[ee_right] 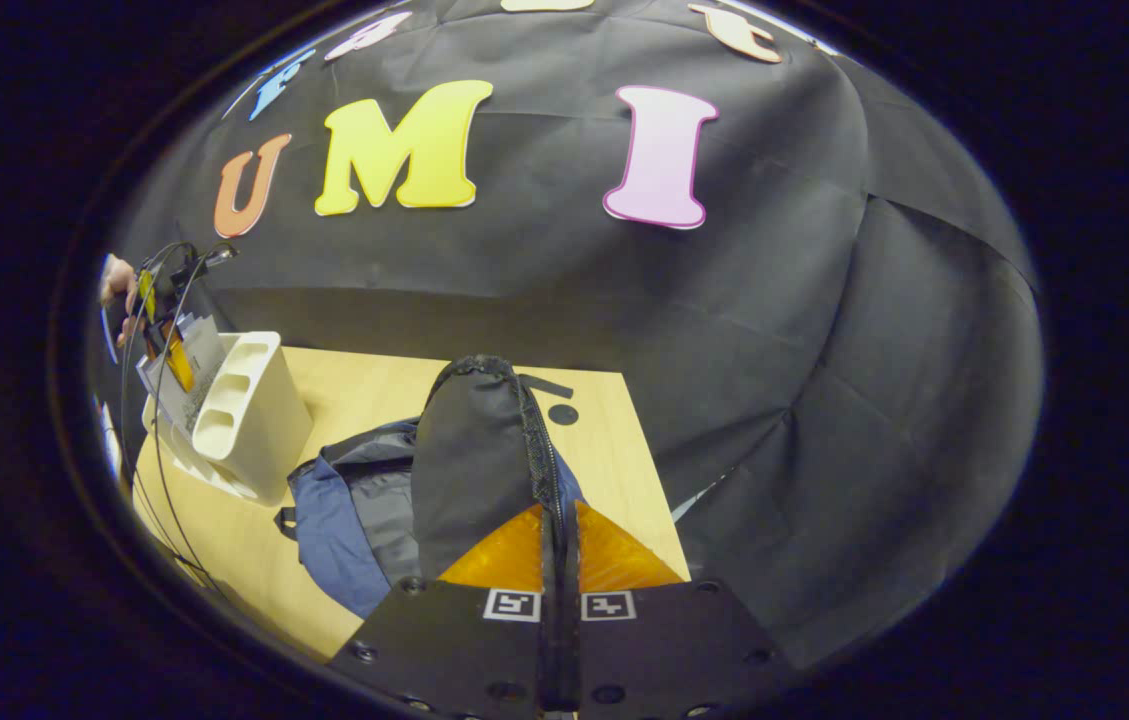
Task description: Open the schoolbag, grab two books from the bookshelf and put them into the schoolbag.
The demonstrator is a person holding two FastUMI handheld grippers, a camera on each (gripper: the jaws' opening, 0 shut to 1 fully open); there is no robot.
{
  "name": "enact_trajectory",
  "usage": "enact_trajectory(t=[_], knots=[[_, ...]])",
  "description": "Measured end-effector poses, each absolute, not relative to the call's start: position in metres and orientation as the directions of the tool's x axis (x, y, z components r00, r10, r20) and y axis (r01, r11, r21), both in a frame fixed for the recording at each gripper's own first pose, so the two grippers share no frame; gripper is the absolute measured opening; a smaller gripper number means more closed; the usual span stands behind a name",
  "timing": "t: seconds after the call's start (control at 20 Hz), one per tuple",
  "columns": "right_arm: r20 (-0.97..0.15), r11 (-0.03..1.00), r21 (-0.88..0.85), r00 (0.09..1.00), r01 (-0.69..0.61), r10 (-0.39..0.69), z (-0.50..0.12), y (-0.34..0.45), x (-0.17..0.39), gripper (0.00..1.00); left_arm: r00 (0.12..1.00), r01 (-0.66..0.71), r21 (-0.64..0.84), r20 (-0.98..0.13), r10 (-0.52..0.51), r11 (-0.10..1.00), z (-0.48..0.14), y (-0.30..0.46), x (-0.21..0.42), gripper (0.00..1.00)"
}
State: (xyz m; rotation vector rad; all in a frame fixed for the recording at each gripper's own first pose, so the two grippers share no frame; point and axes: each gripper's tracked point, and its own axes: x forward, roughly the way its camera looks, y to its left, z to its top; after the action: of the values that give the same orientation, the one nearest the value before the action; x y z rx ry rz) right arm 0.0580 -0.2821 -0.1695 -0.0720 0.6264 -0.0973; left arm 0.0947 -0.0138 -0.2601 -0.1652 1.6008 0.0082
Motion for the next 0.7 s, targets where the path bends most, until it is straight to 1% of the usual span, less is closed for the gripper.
enact_trajectory(t=[0.1,0.35,0.45,0.6,0.7], knots=[[-0.58,0.993,-0.095,0.807,0.069,-0.112,-0.169,-0.281,0.058,0.0,-0.03,-0.119,-0.082,-0.996,-0.086,0.99,-0.249,-0.011,0.09,0.46],[-0.569,0.992,-0.099,0.814,0.076,-0.119,-0.164,-0.278,0.053,0.0,0.069,-0.061,-0.133,-0.989,-0.128,0.989,-0.188,-0.008,0.066,0.44],[-0.564,0.992,-0.096,0.817,0.083,-0.123,-0.163,-0.277,0.05,0.0,0.097,-0.061,-0.173,-0.981,-0.166,0.983,-0.161,-0.003,0.049,0.43],[-0.56,0.99,-0.107,0.817,0.094,-0.138,-0.161,-0.278,0.045,0.0,0.144,-0.107,-0.255,-0.96,-0.238,0.961,-0.121,0.006,0.026,0.42],[-0.558,0.988,-0.111,0.816,0.104,-0.149,-0.16,-0.279,0.043,0.0,0.189,-0.136,-0.316,-0.939,-0.289,0.939,-0.099,0.012,0.014,0.43]])
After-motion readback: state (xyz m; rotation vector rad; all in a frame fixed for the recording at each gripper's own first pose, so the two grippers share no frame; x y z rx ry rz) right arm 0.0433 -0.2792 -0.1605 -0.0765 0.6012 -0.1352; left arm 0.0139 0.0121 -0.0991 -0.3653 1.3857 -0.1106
